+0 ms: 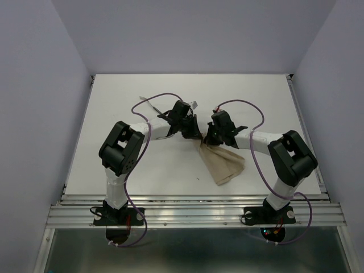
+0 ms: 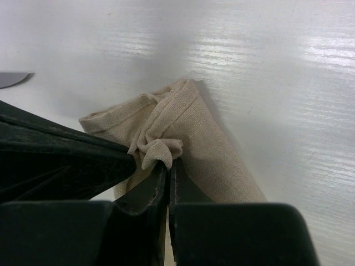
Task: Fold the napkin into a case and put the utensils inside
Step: Stuff the 2/3 rectangle-folded napkin at the center of the board.
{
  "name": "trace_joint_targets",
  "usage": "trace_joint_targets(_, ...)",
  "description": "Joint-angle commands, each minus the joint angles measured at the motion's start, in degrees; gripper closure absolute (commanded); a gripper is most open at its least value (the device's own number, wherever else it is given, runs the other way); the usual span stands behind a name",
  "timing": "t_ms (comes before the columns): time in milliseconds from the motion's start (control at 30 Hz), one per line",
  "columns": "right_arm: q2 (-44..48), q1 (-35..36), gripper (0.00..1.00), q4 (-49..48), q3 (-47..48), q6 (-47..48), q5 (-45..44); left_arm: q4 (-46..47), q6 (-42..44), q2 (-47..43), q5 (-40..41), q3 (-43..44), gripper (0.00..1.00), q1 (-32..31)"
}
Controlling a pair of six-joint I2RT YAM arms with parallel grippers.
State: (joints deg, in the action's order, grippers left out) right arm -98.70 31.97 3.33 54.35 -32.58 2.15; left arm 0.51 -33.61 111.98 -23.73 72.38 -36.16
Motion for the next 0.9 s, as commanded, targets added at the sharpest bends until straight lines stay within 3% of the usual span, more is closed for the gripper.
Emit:
trace_joint_targets(0, -1.8, 0.5, 0.99, -0.4, 0.7, 2.3, 0.2, 3.5, -1.3, -3.4, -2.9, 0.8, 1.0, 0.2)
trace_joint_targets(400, -1.9, 1.6, 0.99, 1.4, 2.1, 4.9, -1.9, 7.4, -4.1, -1.5, -5.0, -1.1, 1.0, 0.4)
trace_joint_targets(633, 1.7, 1.6, 0.87, 3.0, 3.3, 5.9, -3.3, 6.3, -1.7, -1.2, -6.0, -1.4, 1.0, 0.6)
trace_joint_targets(800, 0.4, 1.6, 0.99, 2.6, 3.9, 6.8, 0.2, 6.1, -1.6, 0.6, -6.5, -1.3, 1.0, 0.6)
trace_joint_targets(867, -0.4, 1.6, 0.99, 2.6, 4.3, 6.9, 1.2, 6.3, -1.7, 1.0, -6.5, -1.1, 1.0, 0.6)
